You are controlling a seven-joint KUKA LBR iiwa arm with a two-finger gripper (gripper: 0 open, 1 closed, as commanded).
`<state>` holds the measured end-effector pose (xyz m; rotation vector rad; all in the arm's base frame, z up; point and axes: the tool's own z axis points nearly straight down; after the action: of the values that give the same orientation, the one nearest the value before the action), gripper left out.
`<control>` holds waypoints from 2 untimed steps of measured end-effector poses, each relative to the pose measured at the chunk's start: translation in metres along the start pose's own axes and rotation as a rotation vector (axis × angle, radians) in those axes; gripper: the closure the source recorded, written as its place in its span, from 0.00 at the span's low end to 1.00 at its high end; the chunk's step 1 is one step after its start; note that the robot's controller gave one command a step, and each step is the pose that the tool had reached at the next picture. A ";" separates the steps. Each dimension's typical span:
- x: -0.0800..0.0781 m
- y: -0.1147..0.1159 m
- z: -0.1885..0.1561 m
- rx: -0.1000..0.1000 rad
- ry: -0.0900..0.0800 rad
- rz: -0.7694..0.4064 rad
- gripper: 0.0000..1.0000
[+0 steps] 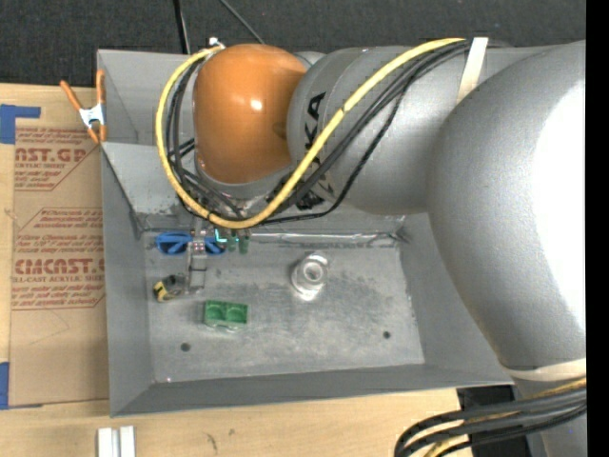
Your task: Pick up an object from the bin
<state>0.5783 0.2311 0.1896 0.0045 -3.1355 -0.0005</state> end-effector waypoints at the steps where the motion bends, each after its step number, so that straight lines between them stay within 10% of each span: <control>1: -0.014 -0.026 0.107 0.002 0.000 -0.028 0.00; 2: 0.003 0.012 0.120 0.000 -0.006 -0.482 0.00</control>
Offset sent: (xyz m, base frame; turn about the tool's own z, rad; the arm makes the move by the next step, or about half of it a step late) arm 0.0151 -0.0255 -0.1015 -0.0280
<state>0.5742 0.2434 0.0693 0.7539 -3.0500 -0.0030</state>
